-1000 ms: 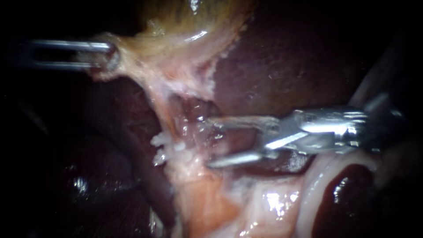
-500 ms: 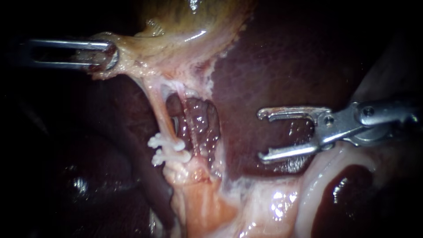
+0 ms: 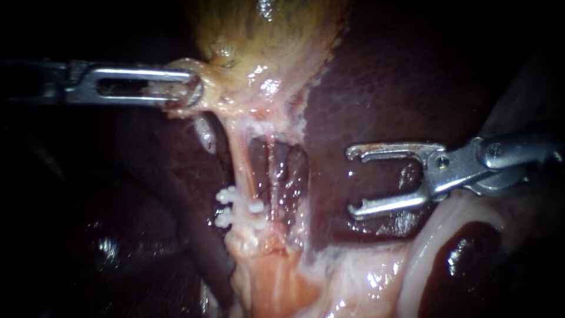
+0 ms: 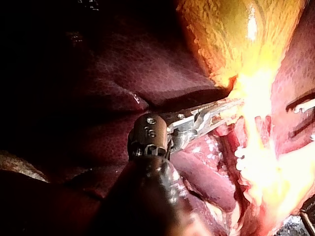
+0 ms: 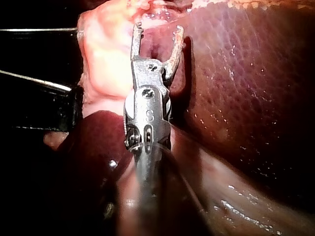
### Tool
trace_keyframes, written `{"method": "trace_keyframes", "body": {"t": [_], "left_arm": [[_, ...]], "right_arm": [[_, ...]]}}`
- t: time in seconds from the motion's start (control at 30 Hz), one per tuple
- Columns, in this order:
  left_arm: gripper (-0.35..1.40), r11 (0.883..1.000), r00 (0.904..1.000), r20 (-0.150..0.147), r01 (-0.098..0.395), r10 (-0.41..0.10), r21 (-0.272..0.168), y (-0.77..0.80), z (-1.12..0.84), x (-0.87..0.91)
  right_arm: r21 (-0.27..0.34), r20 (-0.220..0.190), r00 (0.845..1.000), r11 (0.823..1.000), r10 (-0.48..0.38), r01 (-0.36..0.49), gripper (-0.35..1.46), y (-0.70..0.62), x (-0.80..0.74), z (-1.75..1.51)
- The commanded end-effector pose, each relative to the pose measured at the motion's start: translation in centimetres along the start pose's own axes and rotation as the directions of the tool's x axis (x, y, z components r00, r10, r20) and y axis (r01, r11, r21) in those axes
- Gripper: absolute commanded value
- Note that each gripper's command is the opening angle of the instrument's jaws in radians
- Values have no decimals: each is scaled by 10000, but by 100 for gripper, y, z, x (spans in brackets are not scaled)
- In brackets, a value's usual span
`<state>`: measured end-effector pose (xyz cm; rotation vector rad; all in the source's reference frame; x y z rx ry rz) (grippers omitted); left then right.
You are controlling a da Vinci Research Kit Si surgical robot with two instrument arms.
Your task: Going back second clip left tube
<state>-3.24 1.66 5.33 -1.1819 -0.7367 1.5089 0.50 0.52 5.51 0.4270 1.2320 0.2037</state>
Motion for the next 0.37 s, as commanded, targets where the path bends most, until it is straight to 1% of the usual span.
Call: {"method": "trace_keyframes", "body": {"t": [0.03,0.17,0.27,0.37], "left_arm": [[-35,10000,10000,37,38,-38,26,-1,3,-1],[-35,10000,10000,55,38,-38,-1,-2,4,0],[-35,10000,10000,65,38,-38,-12,-2,2,0],[-35,10000,10000,81,47,-47,-30,0,-3,1]], "right_arm": [[-1,3,10000,10000,-2,2,50,0,0,0],[1,3,10000,10000,-3,3,50,0,0,0],[0,3,10000,10000,-2,2,50,0,0,0],[47,-6,10000,10000,2,-2,50,-3,4,3]]}}
